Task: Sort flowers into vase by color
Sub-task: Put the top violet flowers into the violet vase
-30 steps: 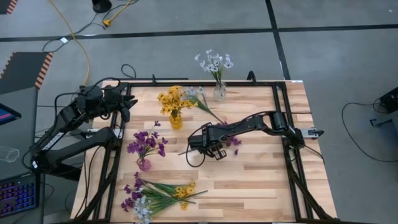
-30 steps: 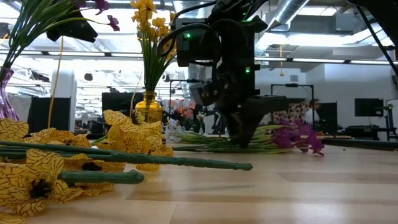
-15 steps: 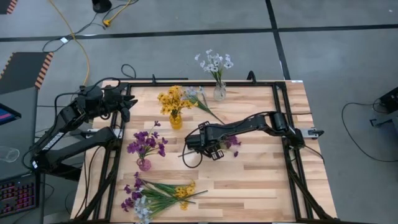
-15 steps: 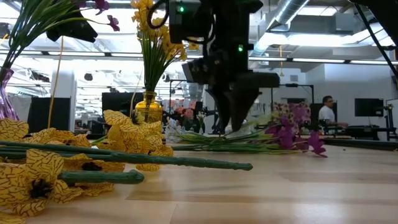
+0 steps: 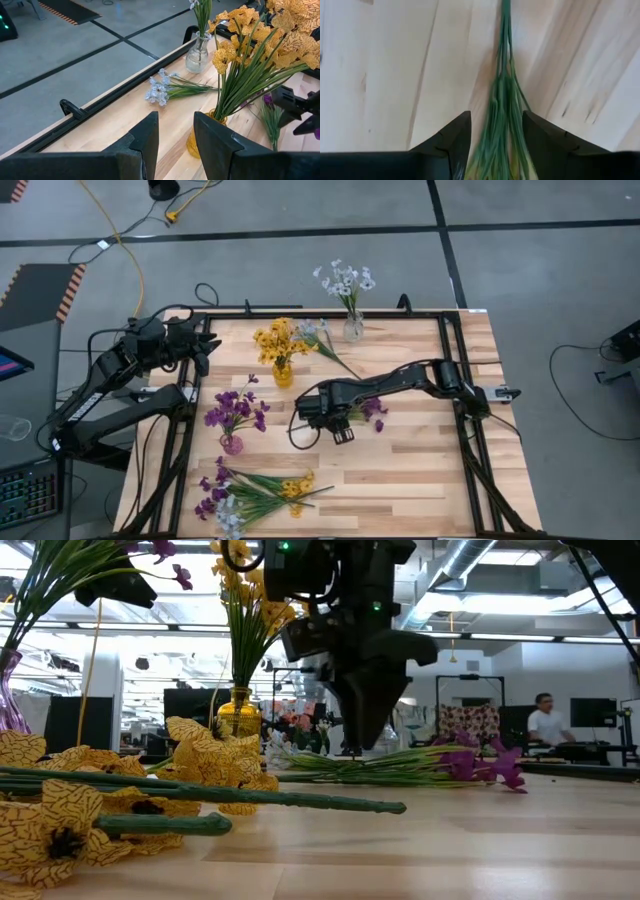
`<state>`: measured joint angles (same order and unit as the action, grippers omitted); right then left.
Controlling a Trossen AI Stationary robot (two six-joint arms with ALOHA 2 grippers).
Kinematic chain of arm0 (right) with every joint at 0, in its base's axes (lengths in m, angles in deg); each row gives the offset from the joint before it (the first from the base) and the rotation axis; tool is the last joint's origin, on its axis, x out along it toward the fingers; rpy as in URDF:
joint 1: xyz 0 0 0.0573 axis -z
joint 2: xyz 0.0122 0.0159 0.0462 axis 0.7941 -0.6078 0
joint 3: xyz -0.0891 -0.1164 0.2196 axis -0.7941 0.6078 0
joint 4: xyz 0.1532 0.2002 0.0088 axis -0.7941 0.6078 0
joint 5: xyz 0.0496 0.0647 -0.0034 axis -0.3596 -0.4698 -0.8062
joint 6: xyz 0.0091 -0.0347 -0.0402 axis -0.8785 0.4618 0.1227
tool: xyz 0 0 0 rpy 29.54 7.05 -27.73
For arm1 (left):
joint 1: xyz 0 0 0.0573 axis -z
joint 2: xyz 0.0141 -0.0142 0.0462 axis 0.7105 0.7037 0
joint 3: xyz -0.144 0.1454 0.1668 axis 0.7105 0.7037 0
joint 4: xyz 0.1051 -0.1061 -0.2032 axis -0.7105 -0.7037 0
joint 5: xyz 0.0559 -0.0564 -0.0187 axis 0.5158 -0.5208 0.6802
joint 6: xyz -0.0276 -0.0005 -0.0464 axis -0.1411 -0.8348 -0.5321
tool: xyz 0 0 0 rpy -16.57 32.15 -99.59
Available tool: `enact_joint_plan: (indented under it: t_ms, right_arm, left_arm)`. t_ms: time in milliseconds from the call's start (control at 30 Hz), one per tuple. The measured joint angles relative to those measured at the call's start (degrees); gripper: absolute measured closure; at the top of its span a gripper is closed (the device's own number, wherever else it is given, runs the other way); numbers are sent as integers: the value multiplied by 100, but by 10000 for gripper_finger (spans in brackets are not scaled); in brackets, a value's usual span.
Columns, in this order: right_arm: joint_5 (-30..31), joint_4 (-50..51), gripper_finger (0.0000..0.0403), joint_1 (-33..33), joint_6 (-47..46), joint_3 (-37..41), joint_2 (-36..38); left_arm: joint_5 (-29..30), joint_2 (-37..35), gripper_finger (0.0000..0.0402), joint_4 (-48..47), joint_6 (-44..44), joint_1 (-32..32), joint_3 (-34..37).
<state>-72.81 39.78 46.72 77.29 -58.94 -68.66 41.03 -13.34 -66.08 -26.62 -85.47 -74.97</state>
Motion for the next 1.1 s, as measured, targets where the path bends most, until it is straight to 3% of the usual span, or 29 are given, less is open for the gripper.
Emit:
enact_joint_plan:
  t_ms: [700,1100]
  right_arm:
    - [114,-861,198,253,48,614,-7]
    - [-81,-718,202,273,298,616,-4]
  left_arm:
    - [0,0,291,-1,2,-1,0]
    - [-2,-1,291,-1,0,-1,0]
